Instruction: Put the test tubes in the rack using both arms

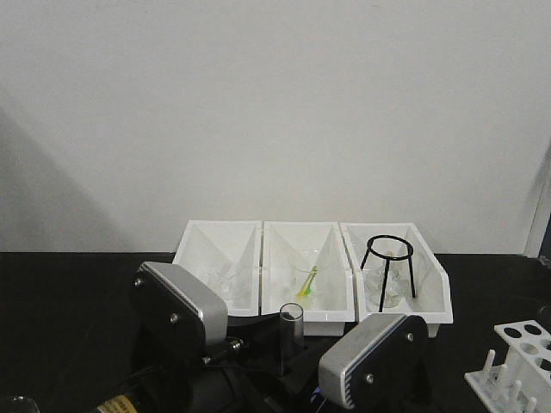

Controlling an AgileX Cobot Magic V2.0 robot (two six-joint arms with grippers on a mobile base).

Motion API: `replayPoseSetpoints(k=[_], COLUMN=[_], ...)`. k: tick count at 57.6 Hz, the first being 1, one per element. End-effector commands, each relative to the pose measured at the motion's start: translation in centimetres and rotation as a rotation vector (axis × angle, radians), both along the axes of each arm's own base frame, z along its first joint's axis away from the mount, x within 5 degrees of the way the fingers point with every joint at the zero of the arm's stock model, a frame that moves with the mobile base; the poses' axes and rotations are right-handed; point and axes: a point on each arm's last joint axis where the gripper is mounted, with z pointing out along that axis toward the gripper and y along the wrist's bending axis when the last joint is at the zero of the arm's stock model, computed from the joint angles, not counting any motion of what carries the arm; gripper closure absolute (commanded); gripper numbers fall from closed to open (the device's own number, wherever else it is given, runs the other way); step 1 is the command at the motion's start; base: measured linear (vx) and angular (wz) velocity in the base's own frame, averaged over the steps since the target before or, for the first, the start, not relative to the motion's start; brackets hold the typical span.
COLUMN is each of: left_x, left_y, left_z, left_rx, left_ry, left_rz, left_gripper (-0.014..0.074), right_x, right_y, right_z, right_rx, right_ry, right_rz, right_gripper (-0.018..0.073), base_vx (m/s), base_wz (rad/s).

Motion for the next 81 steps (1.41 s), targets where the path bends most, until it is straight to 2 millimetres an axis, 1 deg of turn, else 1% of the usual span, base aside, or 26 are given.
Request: replayPoseSetpoints(k=[1,9,17,34,40,46,53,61,67,70,74,81], left_x=[0.1,0.2,0.4,0.6,0.6,1.1,2.6,4.2,4.5,4.5,4.3,3.8], left_y=[0.3,0.2,-0.2,-0.5,-0.5,0.2,2.4,6.5,9.1,10.3,11.6,12.8], left_z=[2.6,3.6,5.7,9.8,10.5,10.4,10.3,10.9,11.5,11.8,11.8,11.7], left_rx=[-0.106,-0.125,-0.114,-0.158,-0.141,-0.126,-0.094,-0.053,-0.032,-0.02,0.005,0.064], left_ry=[-0.082,-0.108,-0.184,-0.258,-0.298,-0.281,-0.19,-0.162,-0.149,-0.138,-0.112,-0.084], left_rz=[0.014,0.013,0.01,0.01,0.012,0.035,0.118,0.244,0.322,0.356,0.388,0.412], left_gripper=[0.0136,0.0144,0.015,0.015,0.0151,0.0151,0.0151,0.0151,0.0151,0.0151,0.0151,0.0151], right_x=[0.0,0.0,0.0,0.1,0.1,0.1,0.1,0.1,0.2,0.5,1.4,3.0], right_y=[-0.1,-0.1,-0.1,0.0,-0.1,-0.1,-0.1,-0.1,-0.2,-0.6,-1.6,-3.8], right_z=[2.7,2.6,2.6,2.5,2.5,2.5,2.5,2.5,2.5,2.5,2.5,2.4], right_rx=[0.104,0.103,0.103,0.088,0.088,0.088,0.094,0.094,0.088,0.087,0.098,0.104], right_ry=[-0.116,-0.114,-0.114,-0.106,-0.107,-0.107,-0.101,-0.101,-0.106,-0.107,-0.096,-0.088], right_rz=[-0.002,-0.002,-0.002,-0.002,-0.003,-0.003,-0.01,-0.01,-0.016,-0.035,-0.091,-0.201], right_gripper=[0.0568,0.0568,0.0567,0.0567,0.0567,0.0567,0.0567,0.0567,0.0567,0.0567,0.0567,0.0566], base_vx=[0.0,0.0,0.0,0.0,0.0,0.0,0.0,0.0,0.0,0.0,0.0,0.0], base_wz=[0.0,0.0,0.0,0.0,0.0,0.0,0.0,0.0,0.0,0.0,0.0,0.0])
